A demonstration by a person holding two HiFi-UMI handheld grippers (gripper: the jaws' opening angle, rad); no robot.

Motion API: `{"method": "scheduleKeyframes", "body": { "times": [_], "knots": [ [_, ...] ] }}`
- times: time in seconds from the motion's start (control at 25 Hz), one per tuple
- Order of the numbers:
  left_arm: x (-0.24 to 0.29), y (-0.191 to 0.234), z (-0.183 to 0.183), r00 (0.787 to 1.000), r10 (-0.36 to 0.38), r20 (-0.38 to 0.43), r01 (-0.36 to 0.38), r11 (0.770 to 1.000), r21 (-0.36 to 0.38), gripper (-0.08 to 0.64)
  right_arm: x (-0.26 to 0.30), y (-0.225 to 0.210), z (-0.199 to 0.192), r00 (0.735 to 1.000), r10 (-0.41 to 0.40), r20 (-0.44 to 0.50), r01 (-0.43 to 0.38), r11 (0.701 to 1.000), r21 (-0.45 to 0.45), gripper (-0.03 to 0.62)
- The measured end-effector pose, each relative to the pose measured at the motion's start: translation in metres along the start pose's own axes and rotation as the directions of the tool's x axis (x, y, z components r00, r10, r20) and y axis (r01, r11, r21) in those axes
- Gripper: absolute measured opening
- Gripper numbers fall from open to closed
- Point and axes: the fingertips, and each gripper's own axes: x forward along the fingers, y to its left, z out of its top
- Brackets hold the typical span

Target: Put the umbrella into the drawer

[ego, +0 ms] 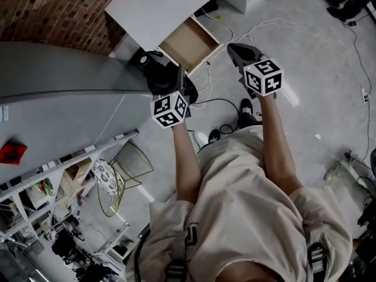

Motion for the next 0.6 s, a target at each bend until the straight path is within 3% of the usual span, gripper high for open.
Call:
{"method": "scheduleKeyframes", "body": {
  "times": [0.12,0.24,0.48,0.6],
  "knots": [
    [0.002,-0.003,-0.004,0.999,0.033,-0.033,-0.035,0.999,-0.033,0.262,0.02,-0.005,0.001,0.998,0.057,-0.015,-0.057,0.998,0.0,0.067],
    [0.002,0.004,-0.022,0.995,0.087,-0.059,-0.09,0.994,-0.06,0.262,0.037,-0.018,-0.007,0.998,0.063,-0.012,-0.063,0.998,0.012,0.067],
    [0.001,0.017,-0.07,0.977,0.17,-0.131,-0.185,0.977,-0.105,0.262,0.058,-0.04,-0.054,0.994,0.085,-0.07,-0.078,0.993,0.093,0.067],
    [0.003,0.012,-0.082,0.97,0.174,-0.168,-0.193,0.975,-0.107,0.262,0.065,-0.057,-0.065,0.989,0.073,-0.128,-0.068,0.997,0.043,0.067]
  ]
}}
